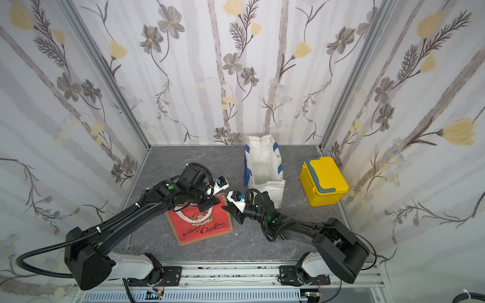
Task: Put away the canvas bag
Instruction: Press the canvas bag at the center of the board.
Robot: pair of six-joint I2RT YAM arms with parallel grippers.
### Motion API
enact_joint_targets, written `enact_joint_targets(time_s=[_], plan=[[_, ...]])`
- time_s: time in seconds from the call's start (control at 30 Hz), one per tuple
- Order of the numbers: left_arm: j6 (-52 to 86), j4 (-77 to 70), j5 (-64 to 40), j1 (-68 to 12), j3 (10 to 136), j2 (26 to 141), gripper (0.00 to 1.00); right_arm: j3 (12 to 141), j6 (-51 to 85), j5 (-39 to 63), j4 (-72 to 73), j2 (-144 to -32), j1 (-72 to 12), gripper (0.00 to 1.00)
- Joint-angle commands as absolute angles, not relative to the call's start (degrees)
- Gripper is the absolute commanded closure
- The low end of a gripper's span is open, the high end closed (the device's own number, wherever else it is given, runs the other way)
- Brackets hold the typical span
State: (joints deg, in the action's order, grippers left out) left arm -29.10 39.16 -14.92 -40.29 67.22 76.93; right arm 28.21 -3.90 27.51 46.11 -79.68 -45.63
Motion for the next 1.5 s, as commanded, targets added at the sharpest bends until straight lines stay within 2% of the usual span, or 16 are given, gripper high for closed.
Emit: enact_joint_targets(time_s=[0.0,0.03,0.27,0.63,0.7,0.8,1.07,1.13,1.17,1.2,1.27,1.33,1.37,1.4,1.43,1.47], plan=[[-32.3,36.7,-16.5,-40.3,66.8,74.7,0.92,27.0,-3.1,26.2,51.2,-79.8,-45.8,0.51],[-32.3,36.7,-16.8,-40.3,66.6,73.8,1.0,26.0,-3.1,25.1,52.4,-79.4,-45.8,0.44],[-36.5,37.9,-20.0,-40.3,63.9,67.9,1.0,18.3,-6.1,20.3,58.8,-74.1,-45.8,0.03],[-39.9,37.4,-27.5,-41.4,65.1,67.7,1.0,25.2,-7.3,28.7,57.4,-79.1,-48.6,0.01],[-40.2,37.0,-27.3,-41.5,65.1,67.3,1.0,26.2,-7.2,29.1,57.4,-80.8,-48.7,0.09],[-40.4,37.8,-25.6,-41.5,65.2,67.1,1.0,25.9,-6.9,27.8,56.5,-82.5,-48.7,0.41],[-38.5,38.0,-23.1,-41.5,64.8,68.5,1.0,20.3,-5.7,26.6,57.4,-79.8,-48.6,0.99],[-36.8,36.9,-23.6,-41.6,65.0,69.6,0.89,21.1,-5.2,27.0,56.9,-80.0,-48.9,1.0],[-36.0,36.2,-23.8,-41.6,65.2,70.2,0.63,21.7,-5.0,27.2,56.6,-80.1,-49.1,1.0],[-35.3,35.8,-24.0,-41.6,65.4,71.0,0.52,22.1,-4.9,27.3,56.4,-80.2,-49.2,1.0],[-35.0,35.8,-24.6,-41.6,66.0,71.9,0.47,22.4,-4.9,27.3,56.5,-80.2,-49.3,1.0],[-35.1,35.8,-24.7,-41.7,66.4,73.5,0.56,22.5,-4.8,27.3,56.3,-80.2,-49.4,1.0],[-35.3,36.0,-25.0,-41.7,66.7,73.9,0.68,22.5,-4.6,27.2,56.2,-80.0,-49.4,1.0],[-35.6,36.3,-25.3,-41.7,66.8,73.9,0.92,22.4,-4.5,27.2,56.2,-80.0,-49.5,1.0],[-35.9,36.5,-25.5,-41.7,66.8,73.6,1.0,22.2,-4.3,27.1,56.3,-79.9,-49.5,1.0],[-36.5,36.6,-25.4,-41.6,66.5,73.0,1.0,21.9,-3.8,26.5,56.3,-79.7,-49.4,0.87]])
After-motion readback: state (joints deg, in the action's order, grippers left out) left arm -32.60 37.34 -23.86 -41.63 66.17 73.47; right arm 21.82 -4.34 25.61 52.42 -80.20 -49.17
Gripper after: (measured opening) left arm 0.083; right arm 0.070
